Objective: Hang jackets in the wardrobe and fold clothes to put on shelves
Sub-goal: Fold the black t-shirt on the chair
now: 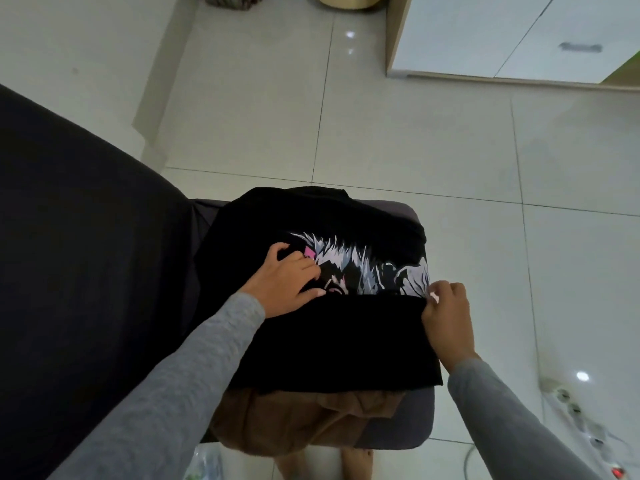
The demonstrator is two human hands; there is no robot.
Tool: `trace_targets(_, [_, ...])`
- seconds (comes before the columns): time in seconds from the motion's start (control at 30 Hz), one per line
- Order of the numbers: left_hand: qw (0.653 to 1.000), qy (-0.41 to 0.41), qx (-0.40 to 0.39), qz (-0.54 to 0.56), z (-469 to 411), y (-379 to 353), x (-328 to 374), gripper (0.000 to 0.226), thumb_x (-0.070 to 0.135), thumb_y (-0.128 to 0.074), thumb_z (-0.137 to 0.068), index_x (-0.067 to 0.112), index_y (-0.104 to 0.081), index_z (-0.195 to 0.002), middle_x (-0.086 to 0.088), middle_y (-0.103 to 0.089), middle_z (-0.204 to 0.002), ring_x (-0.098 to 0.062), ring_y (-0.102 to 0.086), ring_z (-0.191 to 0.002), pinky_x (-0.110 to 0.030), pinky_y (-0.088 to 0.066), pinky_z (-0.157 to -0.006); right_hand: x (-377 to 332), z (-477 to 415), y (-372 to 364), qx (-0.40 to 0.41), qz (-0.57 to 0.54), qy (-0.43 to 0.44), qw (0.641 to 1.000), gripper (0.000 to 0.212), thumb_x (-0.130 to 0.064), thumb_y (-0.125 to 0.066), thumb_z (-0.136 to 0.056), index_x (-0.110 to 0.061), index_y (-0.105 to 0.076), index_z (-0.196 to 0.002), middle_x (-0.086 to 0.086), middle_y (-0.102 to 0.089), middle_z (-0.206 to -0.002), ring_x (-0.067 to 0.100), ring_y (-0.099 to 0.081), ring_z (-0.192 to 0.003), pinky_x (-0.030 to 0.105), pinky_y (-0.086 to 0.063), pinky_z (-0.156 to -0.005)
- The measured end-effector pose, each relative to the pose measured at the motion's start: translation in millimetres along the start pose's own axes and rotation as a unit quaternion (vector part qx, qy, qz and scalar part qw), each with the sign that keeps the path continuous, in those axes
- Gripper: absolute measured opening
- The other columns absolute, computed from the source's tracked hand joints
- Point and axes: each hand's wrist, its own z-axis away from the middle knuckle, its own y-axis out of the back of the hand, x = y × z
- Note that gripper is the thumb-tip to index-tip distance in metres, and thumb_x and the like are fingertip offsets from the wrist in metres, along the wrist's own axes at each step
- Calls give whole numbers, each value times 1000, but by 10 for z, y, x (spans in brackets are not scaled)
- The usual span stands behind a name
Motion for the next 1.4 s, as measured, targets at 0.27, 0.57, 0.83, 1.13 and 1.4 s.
trace_targets(0.27, [922,352,73,146,109,126,-522,67,51,-45,-91,16,-27,-144,-8,-27,-145,-26,-25,-136,-46,-22,-109,-779,130,-291,-53,-81,250,963,13,-5,-57,-88,-11,-59,-98,-4,-50,-100,15,-54,-84,37,-49,-78])
trace_targets(0.57, [754,503,136,401,327,112,-726,87,63,-48,-84,11,-19,-148,-7,-28,-147,-25,-30,-135,-43,-28,-112,-1779,52,-692,-214,-189,109,952,54,-32,-67,-85,-15,-44,-131,-3,-44,-116,8,-46,-107,22,-40,-93])
trace_targets(0.83, [782,481,138,371,414,54,-797,36,28,-64,-87,2,-56,-111,-14,-48,-114,-29,-49,-109,-37,-42,-94,-2073,-113,-744,-198,-175,89,960,12,-18,-68,-84,-10,-58,-80,-5,-46,-67,4,-42,-59,8,-35,-52])
trace_targets(1.13, [765,402,305,401,483,254,-783,24,14,-53,-95,-1,-66,-107,-7,-58,-115,-9,-51,-100,-13,-38,-89,-2083,-74,-593,-131,-207,155,957,12,-3,-54,-88,-14,-51,-85,-1,-57,-76,7,-44,-57,8,-38,-51])
trace_targets(1.4, [835,322,303,327,567,302,-568,38,1,-49,-90,9,-57,-126,-3,-51,-136,-13,-40,-132,-17,-27,-110,-2037,77,-501,-104,-220,254,936,15,-3,-60,-85,-17,-58,-87,-15,-58,-80,0,-54,-73,11,-43,-70])
